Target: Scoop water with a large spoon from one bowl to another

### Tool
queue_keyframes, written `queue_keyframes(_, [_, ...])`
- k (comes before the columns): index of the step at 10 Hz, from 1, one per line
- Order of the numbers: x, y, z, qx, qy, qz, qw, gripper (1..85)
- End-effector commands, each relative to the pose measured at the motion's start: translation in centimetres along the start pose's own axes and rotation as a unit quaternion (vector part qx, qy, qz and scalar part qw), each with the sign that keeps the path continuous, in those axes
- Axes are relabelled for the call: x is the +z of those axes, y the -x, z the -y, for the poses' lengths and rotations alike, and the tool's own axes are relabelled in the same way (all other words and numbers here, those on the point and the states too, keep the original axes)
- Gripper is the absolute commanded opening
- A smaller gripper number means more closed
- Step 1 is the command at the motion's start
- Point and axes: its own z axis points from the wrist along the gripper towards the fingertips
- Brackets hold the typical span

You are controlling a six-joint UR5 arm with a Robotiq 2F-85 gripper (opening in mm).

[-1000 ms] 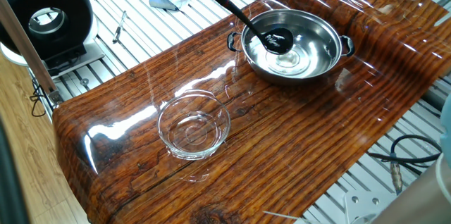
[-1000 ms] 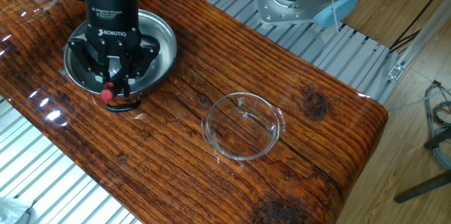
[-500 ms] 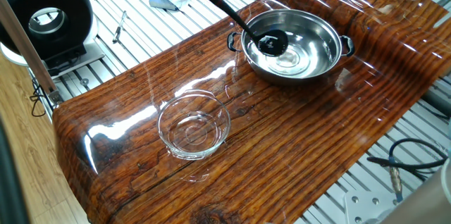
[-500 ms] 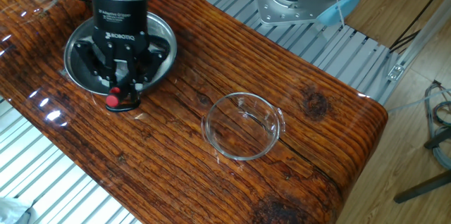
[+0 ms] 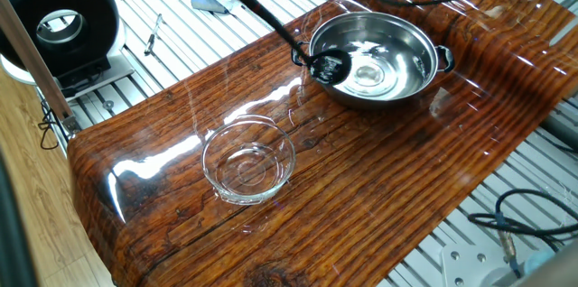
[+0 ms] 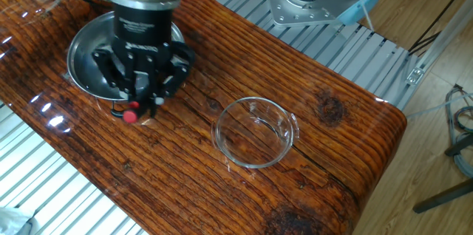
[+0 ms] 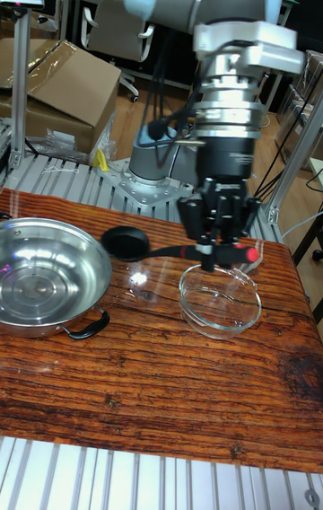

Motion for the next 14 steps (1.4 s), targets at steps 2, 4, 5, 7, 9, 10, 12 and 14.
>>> queue_keyframes(2, [0.8, 1.8, -3.8, 0.044, -0.008, 0.015, 0.9989, 1.0])
queue_keyframes(4, [1.2, 2.0, -4.8, 0.057, -0.008, 0.018, 0.9982, 1.0])
queue_keyframes(5, [1.4, 2.0, -5.3, 0.065, -0.007, 0.020, 0.9977, 1.0])
queue_keyframes(7, [1.8, 1.9, -5.9, 0.071, -0.013, 0.019, 0.9972, 1.0])
queue_keyframes(9, [2.2, 1.8, -5.3, 0.060, -0.015, 0.014, 0.9980, 1.0])
queue_keyframes(10, [2.5, 1.7, -4.7, 0.053, -0.016, 0.008, 0.9985, 1.0])
queue_keyframes(12, [2.5, 1.3, -4.8, 0.039, -0.015, -0.001, 0.9991, 1.0])
queue_keyframes(14, [2.5, 0.7, -5.0, 0.018, -0.010, -0.012, 0.9997, 1.0])
